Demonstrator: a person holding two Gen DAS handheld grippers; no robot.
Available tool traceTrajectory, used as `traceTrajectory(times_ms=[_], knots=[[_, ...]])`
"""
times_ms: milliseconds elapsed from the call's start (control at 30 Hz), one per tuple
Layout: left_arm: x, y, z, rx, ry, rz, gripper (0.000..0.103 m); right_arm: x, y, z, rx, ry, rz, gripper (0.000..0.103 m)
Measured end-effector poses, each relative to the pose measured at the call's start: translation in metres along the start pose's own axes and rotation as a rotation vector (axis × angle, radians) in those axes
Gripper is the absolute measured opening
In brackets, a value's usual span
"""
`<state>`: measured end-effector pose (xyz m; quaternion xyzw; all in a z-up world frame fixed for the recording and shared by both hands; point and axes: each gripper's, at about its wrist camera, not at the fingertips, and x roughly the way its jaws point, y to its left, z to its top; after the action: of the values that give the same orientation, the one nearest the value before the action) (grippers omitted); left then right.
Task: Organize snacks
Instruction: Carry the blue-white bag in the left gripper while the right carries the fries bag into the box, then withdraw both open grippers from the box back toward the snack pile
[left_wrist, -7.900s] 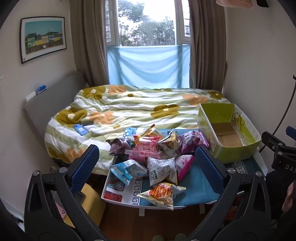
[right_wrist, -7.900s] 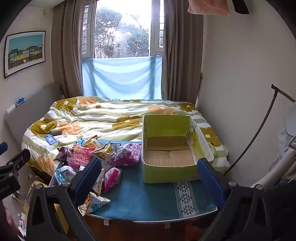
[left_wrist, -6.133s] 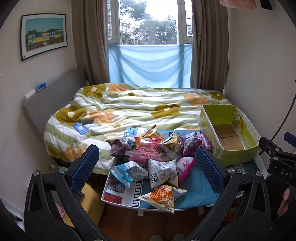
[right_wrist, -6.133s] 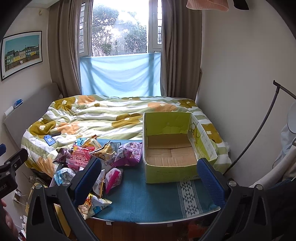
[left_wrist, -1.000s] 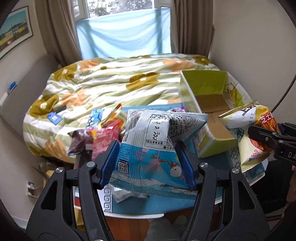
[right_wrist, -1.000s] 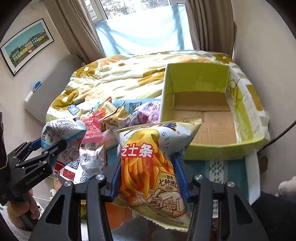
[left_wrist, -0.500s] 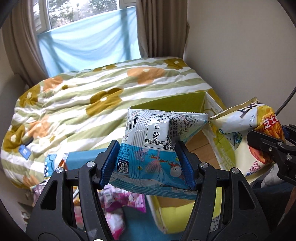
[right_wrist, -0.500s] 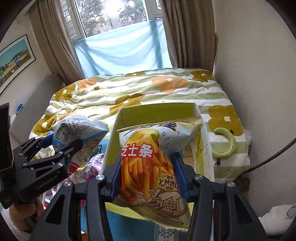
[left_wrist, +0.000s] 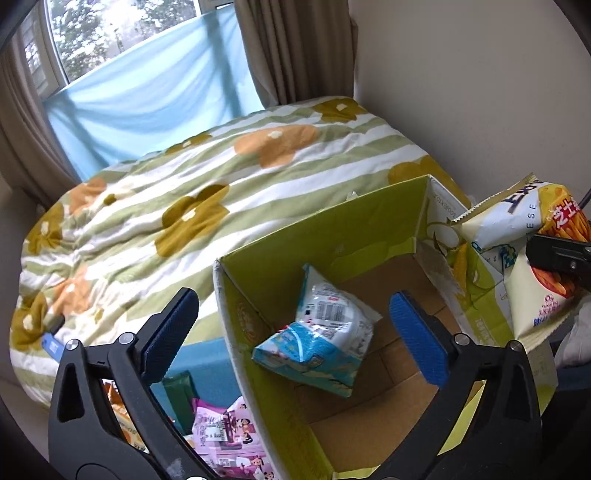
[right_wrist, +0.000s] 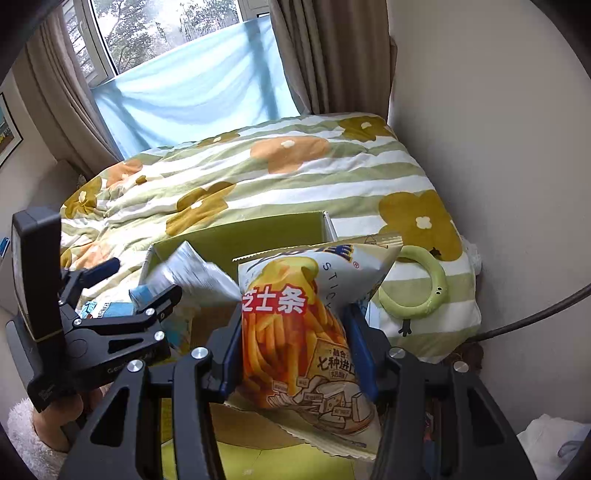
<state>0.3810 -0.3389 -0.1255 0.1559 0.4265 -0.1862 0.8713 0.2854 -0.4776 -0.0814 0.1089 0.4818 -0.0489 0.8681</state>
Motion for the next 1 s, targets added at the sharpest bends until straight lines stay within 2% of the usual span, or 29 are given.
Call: traceTrajectory(times_ms=[200, 300, 500, 633, 667, 733, 767, 800, 900, 1000], knots=[[-0.011, 0.029, -0.021, -0.054, 0.026, 0.003, 0.102, 0.014, -0.005, 0.005, 0.005, 0.029, 0.013, 0.047], [-0.017, 0.042, -0.029, -0.095, 0.040, -0.010, 0.102, 0.022, 0.004, 0.007, -0.041, 0.034, 0.006, 0.047], [-0.025, 0.064, -0.040, -0.154, 0.039, 0.008, 0.102, 0.049, 0.020, 0.023, -0.108, 0.042, 0.024, 0.047], [-0.031, 0.081, -0.048, -0.213, 0.038, -0.012, 0.102, 0.068, 0.030, 0.029, -0.155, 0.045, 0.020, 0.049], [-0.033, 0.081, -0.050, -0.217, 0.040, -0.005, 0.102, 0.070, 0.031, 0.029, -0.163, 0.036, 0.012, 0.052], [-0.034, 0.083, -0.054, -0.219, 0.046, 0.015, 0.102, 0.073, 0.032, 0.026, -0.178, 0.019, -0.016, 0.076], [-0.035, 0.083, -0.057, -0.220, 0.046, 0.018, 0.102, 0.073, 0.032, 0.024, -0.183, 0.020, -0.018, 0.099], [-0.037, 0.082, -0.059, -0.221, 0.045, 0.019, 0.102, 0.073, 0.030, 0.021, -0.183, 0.023, -0.015, 0.103], [-0.043, 0.078, -0.066, -0.224, 0.047, 0.026, 0.102, 0.068, 0.023, 0.010, -0.155, 0.034, -0.029, 0.103], [-0.056, 0.076, -0.071, -0.226, 0.032, 0.024, 0.102, 0.059, 0.015, 0.001, -0.112, 0.063, -0.003, 0.103]])
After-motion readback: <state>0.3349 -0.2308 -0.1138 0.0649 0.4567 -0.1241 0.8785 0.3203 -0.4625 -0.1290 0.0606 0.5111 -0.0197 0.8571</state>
